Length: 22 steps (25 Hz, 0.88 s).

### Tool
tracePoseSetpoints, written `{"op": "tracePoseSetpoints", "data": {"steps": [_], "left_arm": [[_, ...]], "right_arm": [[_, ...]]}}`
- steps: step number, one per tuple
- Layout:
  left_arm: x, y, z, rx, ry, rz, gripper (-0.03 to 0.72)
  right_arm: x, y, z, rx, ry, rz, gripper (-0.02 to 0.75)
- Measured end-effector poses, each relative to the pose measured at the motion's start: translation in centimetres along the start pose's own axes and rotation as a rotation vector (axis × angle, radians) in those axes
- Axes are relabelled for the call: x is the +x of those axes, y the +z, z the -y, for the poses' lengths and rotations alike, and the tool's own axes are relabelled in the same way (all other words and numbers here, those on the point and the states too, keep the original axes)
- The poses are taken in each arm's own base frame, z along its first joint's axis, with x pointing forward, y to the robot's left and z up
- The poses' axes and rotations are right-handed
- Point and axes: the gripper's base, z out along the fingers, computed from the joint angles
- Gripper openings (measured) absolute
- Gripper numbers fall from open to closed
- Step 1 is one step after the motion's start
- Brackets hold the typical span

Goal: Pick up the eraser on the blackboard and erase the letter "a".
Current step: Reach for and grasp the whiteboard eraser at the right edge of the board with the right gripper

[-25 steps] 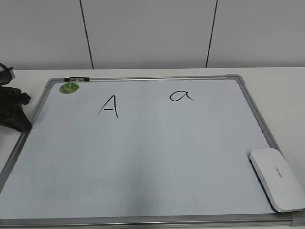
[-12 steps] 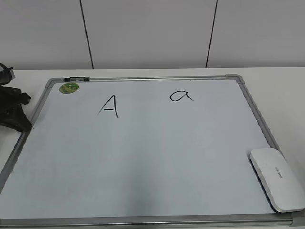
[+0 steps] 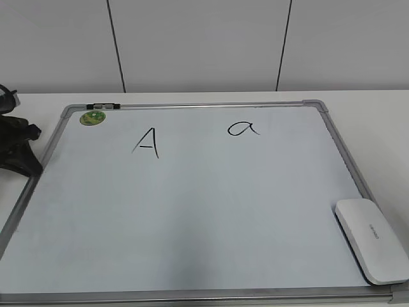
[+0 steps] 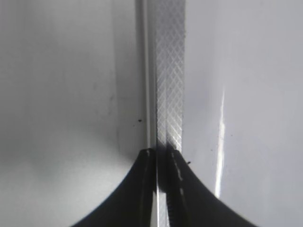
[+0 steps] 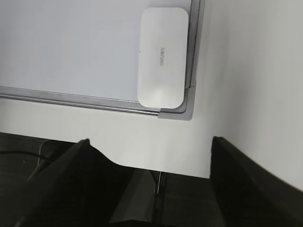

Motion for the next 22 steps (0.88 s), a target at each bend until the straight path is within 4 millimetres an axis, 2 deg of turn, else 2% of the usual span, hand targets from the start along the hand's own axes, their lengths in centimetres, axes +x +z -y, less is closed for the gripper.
{"op": "tracePoseSetpoints", "data": {"steps": [5, 12, 16, 22], "left_arm": [[0.0, 0.0, 0.0, 0.002, -0.001, 0.001, 0.032], [0.0, 0.0, 0.0, 0.002, -0.002, 0.001, 0.032], [0.0, 0.0, 0.0, 0.003, -0.003, 0.002, 0.032], [0.0, 0.0, 0.0, 0.003, -0.003, 0.002, 0.032]], "right_arm": [[-1.8, 3.1, 0.7, 0.028, -0.005, -0.121, 0.573], [-3.9, 6.8, 0.5, 0.016, -0.026, -0.158, 0.573], [-4.8, 9.1, 0.0, 0.028, -0.042, -0.189, 0.573], [-5.6, 11.9, 0.2, 0.043, -0.033, -0.228, 0.573]]}}
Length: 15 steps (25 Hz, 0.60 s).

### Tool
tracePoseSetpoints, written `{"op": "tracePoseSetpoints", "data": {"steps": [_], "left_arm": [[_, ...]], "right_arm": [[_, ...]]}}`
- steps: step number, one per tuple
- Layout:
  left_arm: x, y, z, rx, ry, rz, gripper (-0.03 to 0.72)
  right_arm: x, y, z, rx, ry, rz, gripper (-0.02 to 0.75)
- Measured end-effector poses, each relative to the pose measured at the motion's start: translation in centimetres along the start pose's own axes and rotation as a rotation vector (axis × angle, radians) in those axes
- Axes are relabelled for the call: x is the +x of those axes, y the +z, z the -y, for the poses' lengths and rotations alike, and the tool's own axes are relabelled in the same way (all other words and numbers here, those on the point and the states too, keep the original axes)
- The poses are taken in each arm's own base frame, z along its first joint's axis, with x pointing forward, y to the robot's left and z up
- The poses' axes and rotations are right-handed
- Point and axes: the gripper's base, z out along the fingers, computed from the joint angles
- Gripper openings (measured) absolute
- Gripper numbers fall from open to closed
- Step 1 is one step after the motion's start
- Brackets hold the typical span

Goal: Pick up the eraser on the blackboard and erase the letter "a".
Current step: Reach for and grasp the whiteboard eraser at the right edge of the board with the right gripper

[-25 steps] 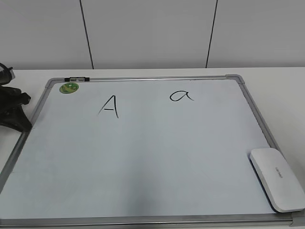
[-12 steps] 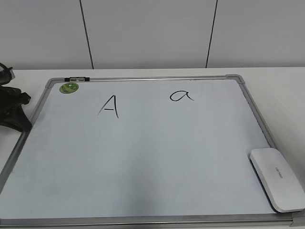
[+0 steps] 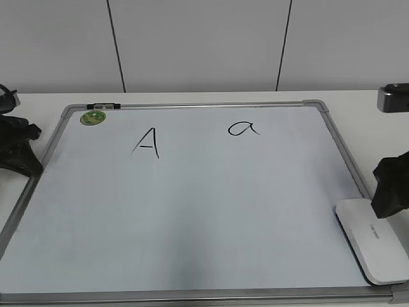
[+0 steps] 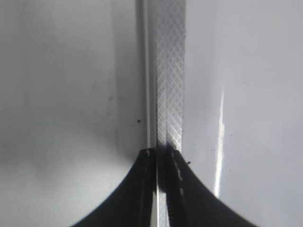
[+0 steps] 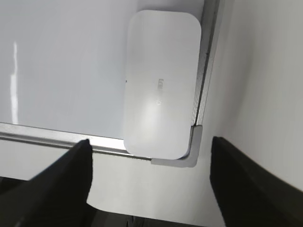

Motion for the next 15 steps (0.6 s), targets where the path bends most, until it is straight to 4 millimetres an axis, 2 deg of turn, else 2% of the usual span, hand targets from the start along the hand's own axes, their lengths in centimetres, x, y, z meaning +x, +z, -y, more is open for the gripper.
{"op": "tracePoseSetpoints", "data": {"steps": [7, 15], "left_arm": [[0.0, 0.0, 0.0, 0.001, 0.0, 0.0, 0.032], [0.0, 0.0, 0.0, 0.002, -0.001, 0.001, 0.032]], "right_arm": [[-0.3, 3.1, 0.2, 0.002, 0.008, -0.043, 0.576], [-0.9, 5.7, 0.3, 0.005, 0.013, -0.069, 0.589]]}}
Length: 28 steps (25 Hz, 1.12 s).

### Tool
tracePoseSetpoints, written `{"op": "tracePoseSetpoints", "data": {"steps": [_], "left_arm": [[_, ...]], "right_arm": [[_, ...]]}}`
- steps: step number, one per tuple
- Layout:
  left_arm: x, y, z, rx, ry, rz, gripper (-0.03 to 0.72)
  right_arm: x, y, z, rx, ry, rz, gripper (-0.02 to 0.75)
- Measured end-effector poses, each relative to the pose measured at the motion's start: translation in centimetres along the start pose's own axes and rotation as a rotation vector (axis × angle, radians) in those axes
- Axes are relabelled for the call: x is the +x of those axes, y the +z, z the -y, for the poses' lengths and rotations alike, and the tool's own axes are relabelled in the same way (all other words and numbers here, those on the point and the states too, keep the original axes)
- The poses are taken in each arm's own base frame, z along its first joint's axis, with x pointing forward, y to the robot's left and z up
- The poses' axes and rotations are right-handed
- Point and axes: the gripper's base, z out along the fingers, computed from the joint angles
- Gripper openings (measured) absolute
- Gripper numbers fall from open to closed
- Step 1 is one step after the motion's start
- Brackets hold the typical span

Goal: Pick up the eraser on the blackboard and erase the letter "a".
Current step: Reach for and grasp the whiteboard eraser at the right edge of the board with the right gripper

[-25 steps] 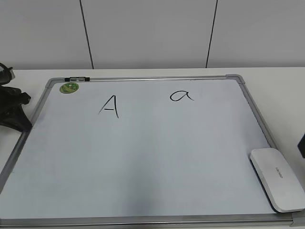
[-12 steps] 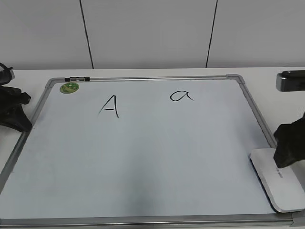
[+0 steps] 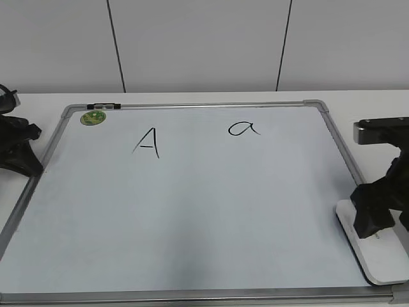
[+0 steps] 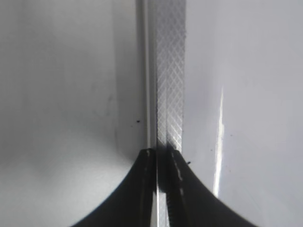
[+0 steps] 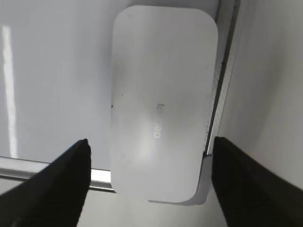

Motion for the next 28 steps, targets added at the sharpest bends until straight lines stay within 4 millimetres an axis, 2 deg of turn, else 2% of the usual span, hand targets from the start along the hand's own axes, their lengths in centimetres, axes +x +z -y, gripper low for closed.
{"op": "tracePoseSetpoints", "data": {"steps": [10, 16, 28], "left_arm": [[0.0, 0.0, 0.0, 0.0, 0.0, 0.0, 0.032], [0.0, 0.0, 0.0, 0.001, -0.001, -0.001, 0.032], [0.0, 0.0, 0.0, 0.002, -0.002, 0.0, 0.032]], "right_arm": [[-0.8, 3.0, 0.2, 0.01, 0.0, -0.054, 0.59], [-1.1, 4.1, 0.4, 0.022, 0.017, -0.062, 0.589], [-1.4, 4.5, 0.4, 0.022, 0.027, -0.037, 0.589]]}}
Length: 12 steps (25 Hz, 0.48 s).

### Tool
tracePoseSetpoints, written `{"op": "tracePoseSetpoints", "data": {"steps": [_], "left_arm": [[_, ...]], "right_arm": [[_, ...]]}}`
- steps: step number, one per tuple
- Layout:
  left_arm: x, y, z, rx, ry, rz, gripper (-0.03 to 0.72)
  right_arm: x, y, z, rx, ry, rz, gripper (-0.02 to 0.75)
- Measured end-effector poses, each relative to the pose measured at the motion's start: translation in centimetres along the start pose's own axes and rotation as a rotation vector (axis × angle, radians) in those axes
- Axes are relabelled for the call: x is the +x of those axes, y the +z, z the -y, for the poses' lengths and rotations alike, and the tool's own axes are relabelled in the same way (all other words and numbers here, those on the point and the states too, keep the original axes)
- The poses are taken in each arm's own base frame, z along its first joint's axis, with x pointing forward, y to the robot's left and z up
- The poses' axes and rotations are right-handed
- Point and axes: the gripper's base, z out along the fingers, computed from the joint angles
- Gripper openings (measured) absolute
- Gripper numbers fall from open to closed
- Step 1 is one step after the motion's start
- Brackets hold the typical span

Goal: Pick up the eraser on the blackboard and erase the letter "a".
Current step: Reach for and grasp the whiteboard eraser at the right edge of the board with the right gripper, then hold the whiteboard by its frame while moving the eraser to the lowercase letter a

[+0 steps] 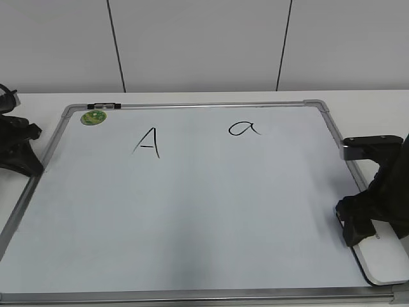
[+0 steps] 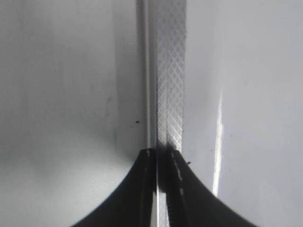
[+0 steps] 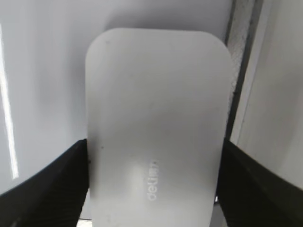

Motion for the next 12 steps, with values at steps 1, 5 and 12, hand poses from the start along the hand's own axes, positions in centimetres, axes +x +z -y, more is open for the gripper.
{"op": "tracePoseSetpoints", "data": {"steps": [1, 5, 12], "left_arm": [[0.0, 0.0, 0.0, 0.0, 0.0, 0.0, 0.032], [0.0, 0.0, 0.0, 0.0, 0.0, 0.0, 0.032], [0.0, 0.0, 0.0, 0.0, 0.0, 0.0, 0.032]], "right_arm": [[0.0, 0.0, 0.0, 0.0, 0.0, 0.0, 0.589], [0.0, 0.0, 0.0, 0.0, 0.002, 0.0, 0.589], [-0.04, 0.54, 0.0, -0.001, 0.004, -0.015, 0.589]]}}
